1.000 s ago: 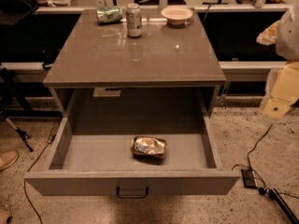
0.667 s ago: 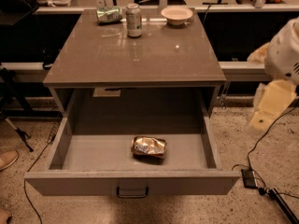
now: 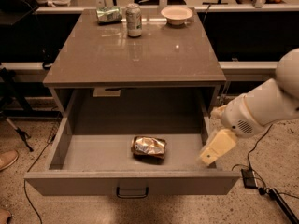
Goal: Pick orange can from top drawer and place on counter
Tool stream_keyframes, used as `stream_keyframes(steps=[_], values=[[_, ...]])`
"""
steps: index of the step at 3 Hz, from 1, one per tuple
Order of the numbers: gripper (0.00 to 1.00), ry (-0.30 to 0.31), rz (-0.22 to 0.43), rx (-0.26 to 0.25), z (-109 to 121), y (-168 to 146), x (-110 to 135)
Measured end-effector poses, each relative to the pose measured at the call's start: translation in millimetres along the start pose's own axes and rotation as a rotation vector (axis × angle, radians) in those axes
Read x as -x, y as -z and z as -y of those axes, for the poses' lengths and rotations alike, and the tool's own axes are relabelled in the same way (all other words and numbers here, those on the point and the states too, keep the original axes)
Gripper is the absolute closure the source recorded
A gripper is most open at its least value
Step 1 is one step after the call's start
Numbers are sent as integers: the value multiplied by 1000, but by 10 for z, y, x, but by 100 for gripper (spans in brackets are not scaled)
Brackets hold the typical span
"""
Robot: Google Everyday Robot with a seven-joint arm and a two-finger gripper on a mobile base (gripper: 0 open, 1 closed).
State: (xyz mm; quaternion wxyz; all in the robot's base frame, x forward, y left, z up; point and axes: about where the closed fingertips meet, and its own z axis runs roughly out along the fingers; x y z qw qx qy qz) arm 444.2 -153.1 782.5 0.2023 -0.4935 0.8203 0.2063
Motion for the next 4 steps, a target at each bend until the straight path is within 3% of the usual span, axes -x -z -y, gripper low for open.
stream_keyframes(steps=[1, 2, 4], values=[[0, -77, 123, 17, 19, -557, 115], [0, -76, 122, 19, 12, -557, 114], [0, 38, 193, -52, 208, -955, 429]])
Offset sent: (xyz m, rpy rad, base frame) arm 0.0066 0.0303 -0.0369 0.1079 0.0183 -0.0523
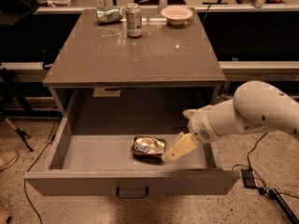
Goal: Pick orange can from top drawer and place on counter
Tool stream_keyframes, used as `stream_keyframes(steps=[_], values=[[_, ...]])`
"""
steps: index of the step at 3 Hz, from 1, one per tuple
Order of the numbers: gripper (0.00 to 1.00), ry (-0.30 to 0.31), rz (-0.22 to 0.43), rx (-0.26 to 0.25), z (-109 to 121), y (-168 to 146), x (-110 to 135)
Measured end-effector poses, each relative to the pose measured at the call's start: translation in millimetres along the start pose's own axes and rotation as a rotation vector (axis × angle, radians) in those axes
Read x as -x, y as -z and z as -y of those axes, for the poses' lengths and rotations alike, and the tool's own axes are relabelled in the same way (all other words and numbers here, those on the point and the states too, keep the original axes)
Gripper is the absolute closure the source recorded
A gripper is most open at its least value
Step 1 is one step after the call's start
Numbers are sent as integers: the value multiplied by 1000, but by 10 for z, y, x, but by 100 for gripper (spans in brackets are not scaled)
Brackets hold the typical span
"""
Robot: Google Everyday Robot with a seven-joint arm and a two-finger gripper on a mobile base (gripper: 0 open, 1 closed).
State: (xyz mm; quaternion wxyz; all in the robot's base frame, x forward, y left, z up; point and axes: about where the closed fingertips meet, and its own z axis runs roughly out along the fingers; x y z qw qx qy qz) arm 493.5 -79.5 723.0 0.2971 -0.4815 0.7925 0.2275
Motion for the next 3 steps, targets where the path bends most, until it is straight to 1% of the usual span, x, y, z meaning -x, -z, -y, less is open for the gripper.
stream_keyframes(steps=[1, 2, 3], values=[[0, 50, 16, -9, 65, -277, 97], [0, 82, 9, -6, 127, -654, 92], [0, 93, -6, -9, 154, -856, 46]])
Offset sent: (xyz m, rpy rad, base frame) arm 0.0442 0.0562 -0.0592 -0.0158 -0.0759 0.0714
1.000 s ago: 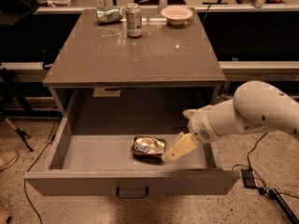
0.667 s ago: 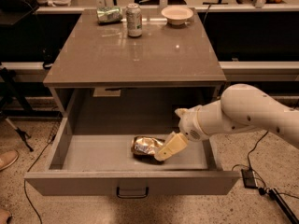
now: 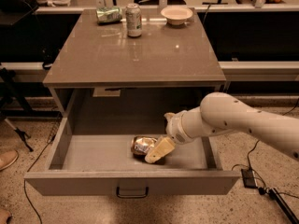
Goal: Pick orange can from top drawer and place on counter
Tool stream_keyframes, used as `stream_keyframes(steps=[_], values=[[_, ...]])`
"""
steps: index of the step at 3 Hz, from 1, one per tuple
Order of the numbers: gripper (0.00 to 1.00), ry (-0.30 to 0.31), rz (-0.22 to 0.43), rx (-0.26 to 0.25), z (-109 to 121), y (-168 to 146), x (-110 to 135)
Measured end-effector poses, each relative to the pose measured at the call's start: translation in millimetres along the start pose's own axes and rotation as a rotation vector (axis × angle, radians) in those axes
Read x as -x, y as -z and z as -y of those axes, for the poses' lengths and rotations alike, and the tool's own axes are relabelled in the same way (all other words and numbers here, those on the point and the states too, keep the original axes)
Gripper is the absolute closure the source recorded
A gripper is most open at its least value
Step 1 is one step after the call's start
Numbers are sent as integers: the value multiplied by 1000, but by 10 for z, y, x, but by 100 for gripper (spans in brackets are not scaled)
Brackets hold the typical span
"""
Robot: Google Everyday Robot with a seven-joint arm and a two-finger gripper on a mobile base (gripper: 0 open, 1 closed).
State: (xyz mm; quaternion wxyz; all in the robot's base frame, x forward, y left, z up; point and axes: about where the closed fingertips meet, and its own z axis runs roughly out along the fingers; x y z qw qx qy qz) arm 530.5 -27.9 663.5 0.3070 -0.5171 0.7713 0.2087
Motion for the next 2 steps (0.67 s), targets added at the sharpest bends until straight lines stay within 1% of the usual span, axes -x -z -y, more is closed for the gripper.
stream_keyframes(steps=[1, 2], values=[[0, 2, -18, -1, 22, -192, -60], [0, -6, -34, 14, 29, -360, -147]])
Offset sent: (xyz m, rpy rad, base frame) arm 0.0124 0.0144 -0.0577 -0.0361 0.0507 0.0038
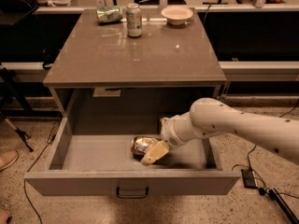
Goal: Pick orange can from top drawer and place on counter
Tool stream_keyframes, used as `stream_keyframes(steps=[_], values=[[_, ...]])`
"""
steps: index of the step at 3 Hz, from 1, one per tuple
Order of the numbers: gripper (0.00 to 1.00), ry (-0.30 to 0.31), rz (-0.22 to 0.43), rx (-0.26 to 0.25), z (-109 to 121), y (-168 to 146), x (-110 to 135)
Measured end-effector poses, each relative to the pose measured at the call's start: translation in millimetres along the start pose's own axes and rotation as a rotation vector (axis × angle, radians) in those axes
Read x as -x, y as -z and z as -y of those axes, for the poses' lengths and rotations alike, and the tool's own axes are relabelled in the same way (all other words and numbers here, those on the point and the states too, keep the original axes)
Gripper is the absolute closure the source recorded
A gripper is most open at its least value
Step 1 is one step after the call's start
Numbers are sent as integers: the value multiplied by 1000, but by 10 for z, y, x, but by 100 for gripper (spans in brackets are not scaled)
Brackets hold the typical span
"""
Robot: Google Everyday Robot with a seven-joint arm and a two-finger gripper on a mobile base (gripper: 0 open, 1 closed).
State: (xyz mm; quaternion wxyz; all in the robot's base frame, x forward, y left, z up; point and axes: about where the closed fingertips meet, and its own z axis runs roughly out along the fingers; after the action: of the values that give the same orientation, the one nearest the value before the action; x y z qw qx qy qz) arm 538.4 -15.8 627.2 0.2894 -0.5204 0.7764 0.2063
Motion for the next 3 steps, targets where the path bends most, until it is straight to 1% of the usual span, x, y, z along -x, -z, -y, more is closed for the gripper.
stream_keyframes(steps=[1, 2, 3], values=[[19, 0, -11, 13, -10, -92, -54], [42, 2, -9, 19, -25, -78, -65], [65, -18, 12, 29, -34, -5, -104]])
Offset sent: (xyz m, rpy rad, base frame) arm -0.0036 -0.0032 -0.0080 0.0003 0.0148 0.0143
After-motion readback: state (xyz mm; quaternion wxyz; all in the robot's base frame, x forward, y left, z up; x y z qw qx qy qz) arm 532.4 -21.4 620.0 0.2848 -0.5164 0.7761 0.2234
